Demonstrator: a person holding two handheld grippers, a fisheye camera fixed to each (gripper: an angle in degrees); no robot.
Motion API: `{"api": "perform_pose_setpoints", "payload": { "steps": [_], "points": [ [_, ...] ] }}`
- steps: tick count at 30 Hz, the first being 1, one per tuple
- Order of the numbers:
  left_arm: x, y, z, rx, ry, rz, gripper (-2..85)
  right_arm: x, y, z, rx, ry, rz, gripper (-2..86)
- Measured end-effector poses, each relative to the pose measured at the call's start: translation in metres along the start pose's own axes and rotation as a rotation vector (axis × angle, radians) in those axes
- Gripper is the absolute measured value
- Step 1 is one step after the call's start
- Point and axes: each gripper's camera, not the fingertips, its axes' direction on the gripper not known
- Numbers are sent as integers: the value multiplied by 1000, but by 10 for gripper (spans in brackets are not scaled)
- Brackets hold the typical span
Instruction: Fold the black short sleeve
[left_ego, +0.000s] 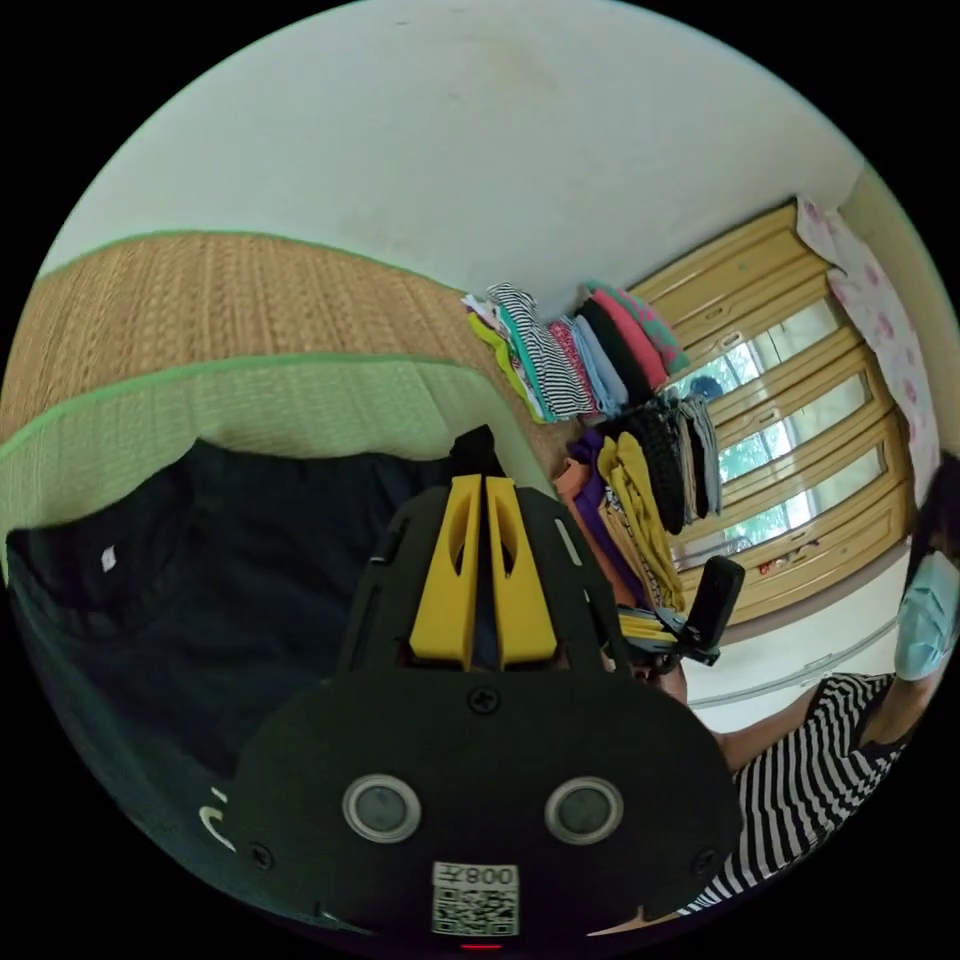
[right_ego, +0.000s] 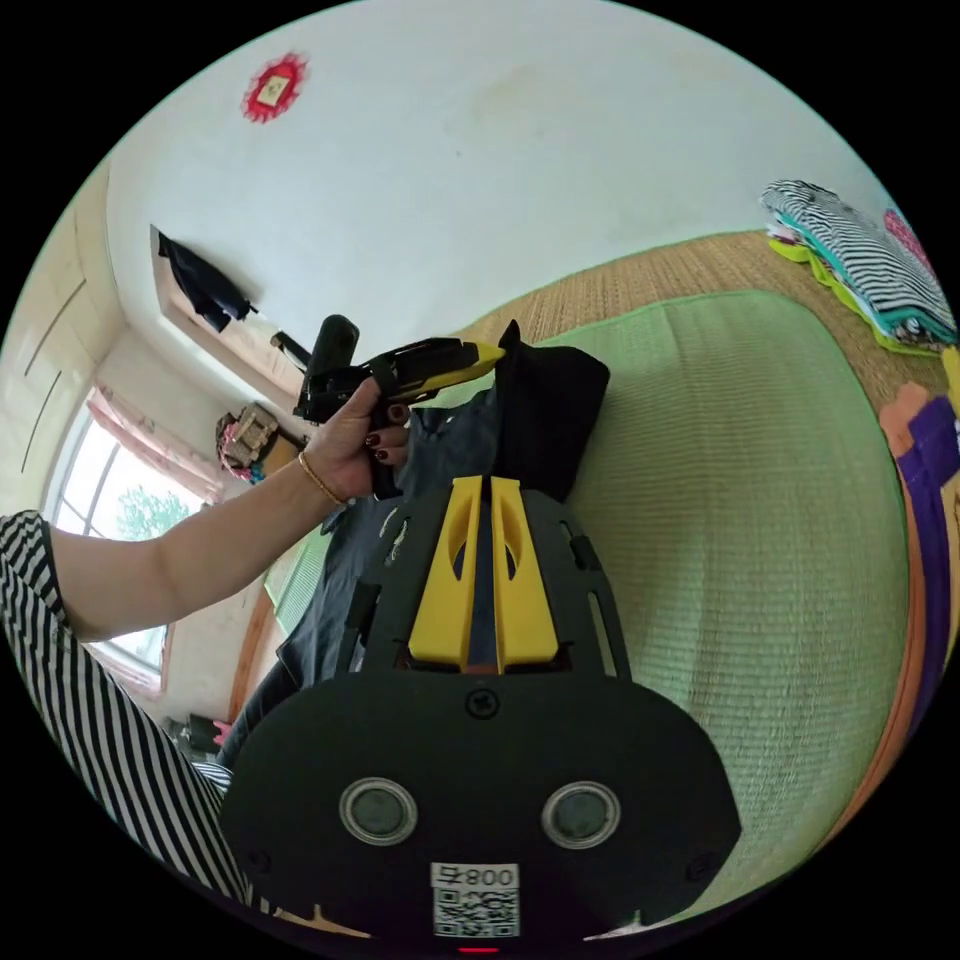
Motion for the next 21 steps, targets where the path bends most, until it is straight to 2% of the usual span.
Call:
{"api": "perform_pose_setpoints", "payload": {
  "steps": [6,12,17,21],
  "points": [
    [-56,14,-23,-5,21,-188,14,-24,-14,57,-148,47,-45,18],
    [-89,23,-43,4,24,-280,32,-35,-25,85,-235,36,-52,10],
    [-96,26,-67,43,13,-266,39,-49,-35,95,-285,18,-76,2],
    [-83,16,-71,28,27,-157,37,-60,-49,81,-241,0,-78,0]
  ]
}}
